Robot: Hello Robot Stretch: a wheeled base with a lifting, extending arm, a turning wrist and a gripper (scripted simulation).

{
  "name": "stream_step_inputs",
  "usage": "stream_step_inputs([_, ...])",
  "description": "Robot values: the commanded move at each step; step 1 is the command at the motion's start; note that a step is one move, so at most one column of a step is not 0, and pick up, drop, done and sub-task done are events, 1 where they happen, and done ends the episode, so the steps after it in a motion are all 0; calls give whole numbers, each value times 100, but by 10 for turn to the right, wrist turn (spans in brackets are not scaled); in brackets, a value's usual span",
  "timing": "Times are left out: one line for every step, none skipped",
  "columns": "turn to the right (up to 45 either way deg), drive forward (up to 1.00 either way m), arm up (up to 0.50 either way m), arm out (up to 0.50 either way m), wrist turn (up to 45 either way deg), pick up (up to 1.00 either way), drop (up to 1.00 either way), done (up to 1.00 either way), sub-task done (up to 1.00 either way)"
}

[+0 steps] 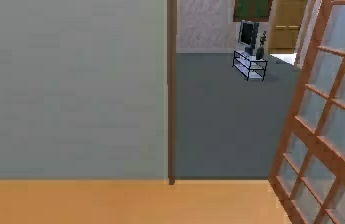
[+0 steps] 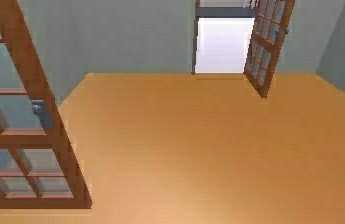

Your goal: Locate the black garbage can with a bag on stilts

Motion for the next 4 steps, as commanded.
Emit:
stream_step_inputs([150, 0, 0, 0, 0, 0, 0, 0, 0])
stream_step_inputs([0, 100, 0, 0, 0, 0, 0, 0, 0])
stream_step_inputs([90, 0, 0, 0, 0, 0, 0, 0, 0])
stream_step_inputs([0, 35, 0, 0, 0, 0, 0, 0, 0])
